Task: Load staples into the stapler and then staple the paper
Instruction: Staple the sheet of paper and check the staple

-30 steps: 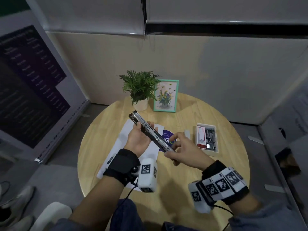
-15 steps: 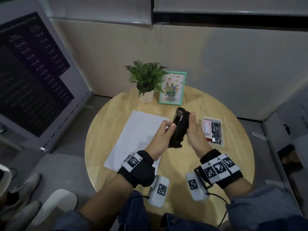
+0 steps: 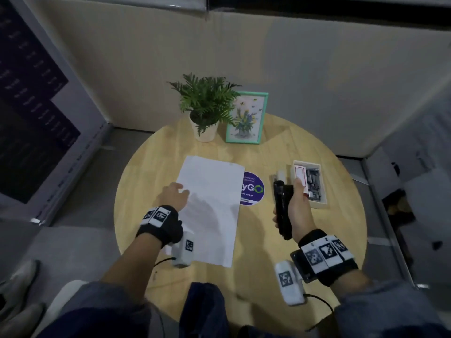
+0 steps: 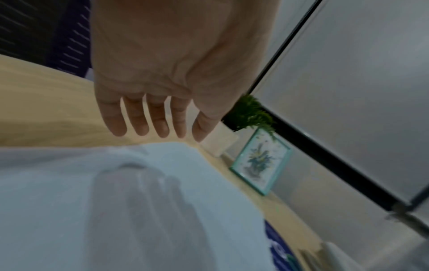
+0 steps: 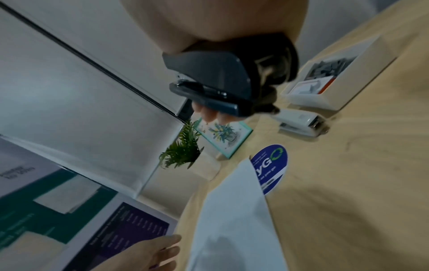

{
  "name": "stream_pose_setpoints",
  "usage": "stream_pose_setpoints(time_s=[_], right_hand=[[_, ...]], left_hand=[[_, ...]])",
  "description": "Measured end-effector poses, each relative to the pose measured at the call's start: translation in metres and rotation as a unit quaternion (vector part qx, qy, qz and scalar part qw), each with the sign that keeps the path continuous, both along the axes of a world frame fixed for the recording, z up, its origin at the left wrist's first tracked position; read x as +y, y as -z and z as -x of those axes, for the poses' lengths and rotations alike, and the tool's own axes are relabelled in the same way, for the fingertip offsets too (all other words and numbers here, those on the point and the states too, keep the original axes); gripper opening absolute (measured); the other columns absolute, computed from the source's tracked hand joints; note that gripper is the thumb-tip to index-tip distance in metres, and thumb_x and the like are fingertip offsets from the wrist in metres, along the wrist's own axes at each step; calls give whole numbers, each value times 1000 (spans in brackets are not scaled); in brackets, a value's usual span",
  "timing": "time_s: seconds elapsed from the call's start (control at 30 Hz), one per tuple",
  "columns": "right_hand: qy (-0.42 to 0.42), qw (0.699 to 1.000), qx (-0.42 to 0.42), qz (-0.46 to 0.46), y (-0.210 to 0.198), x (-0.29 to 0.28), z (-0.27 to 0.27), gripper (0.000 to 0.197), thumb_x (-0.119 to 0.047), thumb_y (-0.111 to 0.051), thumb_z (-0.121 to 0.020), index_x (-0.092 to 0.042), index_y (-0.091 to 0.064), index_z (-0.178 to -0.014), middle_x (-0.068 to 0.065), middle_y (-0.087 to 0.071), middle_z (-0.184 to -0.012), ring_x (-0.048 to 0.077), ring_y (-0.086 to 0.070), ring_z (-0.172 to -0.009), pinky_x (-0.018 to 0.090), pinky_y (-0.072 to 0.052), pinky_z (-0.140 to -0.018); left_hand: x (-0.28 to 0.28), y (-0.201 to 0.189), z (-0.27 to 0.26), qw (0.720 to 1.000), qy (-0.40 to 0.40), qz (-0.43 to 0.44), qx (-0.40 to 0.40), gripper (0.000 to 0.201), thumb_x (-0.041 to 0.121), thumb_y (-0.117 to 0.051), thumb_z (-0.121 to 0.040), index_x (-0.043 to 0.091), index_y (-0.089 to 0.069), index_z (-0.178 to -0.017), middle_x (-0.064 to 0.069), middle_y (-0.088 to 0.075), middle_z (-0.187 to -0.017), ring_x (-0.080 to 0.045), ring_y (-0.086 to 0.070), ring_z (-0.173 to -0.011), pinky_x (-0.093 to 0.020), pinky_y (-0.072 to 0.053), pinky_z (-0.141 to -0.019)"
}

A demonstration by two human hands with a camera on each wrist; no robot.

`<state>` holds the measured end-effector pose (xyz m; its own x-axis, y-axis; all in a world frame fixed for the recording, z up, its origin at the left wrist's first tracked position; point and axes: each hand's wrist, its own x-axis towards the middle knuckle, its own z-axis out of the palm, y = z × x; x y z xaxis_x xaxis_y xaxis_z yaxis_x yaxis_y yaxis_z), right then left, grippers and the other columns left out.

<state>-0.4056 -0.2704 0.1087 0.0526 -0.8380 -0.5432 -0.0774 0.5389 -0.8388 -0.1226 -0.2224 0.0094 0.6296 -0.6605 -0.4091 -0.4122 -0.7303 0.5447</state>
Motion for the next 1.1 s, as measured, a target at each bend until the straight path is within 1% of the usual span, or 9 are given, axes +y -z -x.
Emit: stream_pose_setpoints(time_s=[0.27,0.4,0.47,0.7,0.8,0.9,0.97,1.03,1.1], right_hand=[[4,998,56,23,2,4,-9,63,-57,-25,-95,-6,-52,-71,13,-49,-52,23,-45,-37,24,-37,-39],[-13,997,68,47,4,4,-20,64,-56,-25,-95,-5,-50,-66,14,-48,-53,23,-44,-39,26,-37,-41],[-23,996,60,57,1,3,-26,66,-59,-25,-94,-4,-53,-71,15,-50,-55,24,-46,-41,27,-39,-42],[-187,960,114,177,-27,-9,-25,56,-55,-49,-89,1,-54,-94,13,-56,-68,24,-56,-53,27,-43,-44],[-223,937,127,236,-46,-14,-25,30,-46,-59,-86,-17,-56,-95,6,-57,-98,14,-57,-59,20,-45,-46],[-265,913,117,286,-62,-15,-26,32,-48,-69,-76,-20,-61,-89,-10,-46,-135,10,-58,-85,24,-50,-67],[-277,907,104,299,-75,-10,-27,34,-42,-72,-77,-11,-63,-89,0,-60,-107,2,-58,-72,18,-49,-56],[-267,910,85,306,-83,-5,-27,26,-30,-71,-82,-8,-59,-75,5,-51,-69,1,-49,-47,12,-37,-37],[-238,915,63,321,-88,0,-26,27,-25,-70,-84,-15,-55,-64,4,-45,-60,3,-46,-41,12,-34,-34]], left_hand=[[-43,33,-14,979,59,-133,-143,82,48,-66,-78,-2,-33,-134,-25,-36,-140,-40,-36,-129,-46,-34,-104],[-53,33,-21,995,15,-97,-5,70,23,-78,-69,2,-41,-125,-22,-53,-126,-41,-52,-115,-47,-47,-91],[-52,26,-19,995,25,-95,-15,55,20,-72,-74,6,-48,-122,-20,-56,-123,-40,-51,-116,-45,-47,-93],[-26,-36,-2,957,216,150,125,29,14,-50,-95,3,-58,-120,-15,-63,-118,-29,-61,-107,-39,-49,-90],[-11,-82,2,931,283,182,142,20,11,-50,-95,11,-61,-112,1,-67,-99,6,-64,-82,-10,-48,-69],[-3,-125,4,913,339,184,134,15,10,-54,-93,19,-63,-101,12,-66,-92,15,-62,-73,-6,-47,-66],[0,-149,7,906,364,182,119,11,16,-58,-90,22,-64,-98,9,-68,-92,11,-62,-74,-12,-49,-70],[1,-166,12,904,368,194,97,10,20,-59,-88,24,-64,-96,15,-67,-88,11,-61,-73,-10,-47,-69],[1,-182,24,902,365,221,64,12,23,-55,-92,22,-61,-82,16,-59,-66,6,-54,-59,-12,-41,-59]])
